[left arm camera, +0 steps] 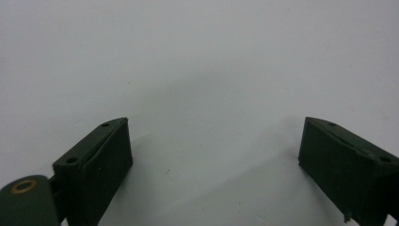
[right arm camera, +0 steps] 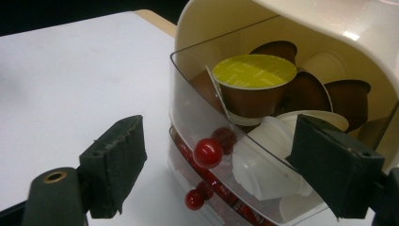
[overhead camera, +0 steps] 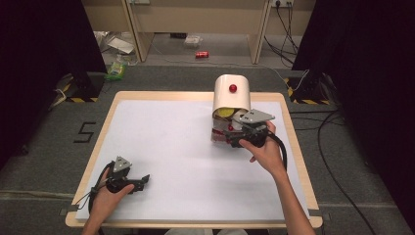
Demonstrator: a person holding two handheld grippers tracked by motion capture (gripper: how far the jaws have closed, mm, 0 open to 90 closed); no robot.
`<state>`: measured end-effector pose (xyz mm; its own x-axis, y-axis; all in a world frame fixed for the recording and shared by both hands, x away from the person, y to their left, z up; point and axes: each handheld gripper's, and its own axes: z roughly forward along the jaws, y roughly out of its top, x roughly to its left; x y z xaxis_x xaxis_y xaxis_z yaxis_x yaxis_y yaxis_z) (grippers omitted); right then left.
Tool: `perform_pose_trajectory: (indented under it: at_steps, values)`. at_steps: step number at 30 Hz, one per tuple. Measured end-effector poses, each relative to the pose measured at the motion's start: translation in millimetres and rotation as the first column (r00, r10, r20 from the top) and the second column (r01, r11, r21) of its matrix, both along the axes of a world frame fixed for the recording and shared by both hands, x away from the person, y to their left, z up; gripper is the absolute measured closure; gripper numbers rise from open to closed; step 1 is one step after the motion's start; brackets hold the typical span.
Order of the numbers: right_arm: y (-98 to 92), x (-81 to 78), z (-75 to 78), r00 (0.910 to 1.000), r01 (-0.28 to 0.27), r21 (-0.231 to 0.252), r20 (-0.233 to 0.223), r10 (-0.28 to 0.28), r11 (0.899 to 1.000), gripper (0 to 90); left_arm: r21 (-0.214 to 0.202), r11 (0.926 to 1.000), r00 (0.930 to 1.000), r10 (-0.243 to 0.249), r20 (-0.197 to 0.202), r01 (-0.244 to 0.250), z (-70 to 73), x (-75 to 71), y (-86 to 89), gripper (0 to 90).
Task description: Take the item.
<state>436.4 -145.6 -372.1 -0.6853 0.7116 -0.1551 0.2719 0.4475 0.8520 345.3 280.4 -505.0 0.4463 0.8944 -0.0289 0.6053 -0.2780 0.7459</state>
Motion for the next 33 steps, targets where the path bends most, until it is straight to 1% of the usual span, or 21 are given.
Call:
perform_pose_trajectory:
  at_steps: [4, 8, 12, 29, 33]
  values:
    - [-1.7, -6.2, 1.3, 0.9996, -0.022, 0.003, -0.019, 0.022, 1.0, 19.3, -0.004, 1.0, 1.0, 0.001, 0.001, -0.001, -0.1, 0.0, -0.1, 9.5]
    - [-2.5, -15.7, 1.8, 0.9989, -0.037, -0.01, -0.029, 0.037, 0.999, 20.2, -0.004, 1.0, 1.0, 0.001, 0.001, -0.001, -0.1, 0.0, -0.1, 9.6]
    - [-2.2, -20.7, 0.8, 0.9989, -0.042, -0.024, -0.024, 0.041, 0.999, 20.2, -0.004, 1.0, 1.0, 0.001, 0.001, -0.001, -0.1, 0.0, -0.1, 9.6]
    - [-2.3, -34.4, -1.2, 0.9984, -0.05, -0.03, -0.029, 0.049, 0.998, 20.3, -0.007, 1.0, 1.0, 0.001, 0.0, -0.001, 0.0, 0.0, 0.2, 9.7]
    - [-2.5, -41.5, -2.9, 0.9979, -0.059, -0.037, -0.029, 0.058, 0.998, 20.2, -0.008, 1.0, 1.0, 0.002, 0.0, -0.002, 0.0, 0.0, 0.2, 9.7]
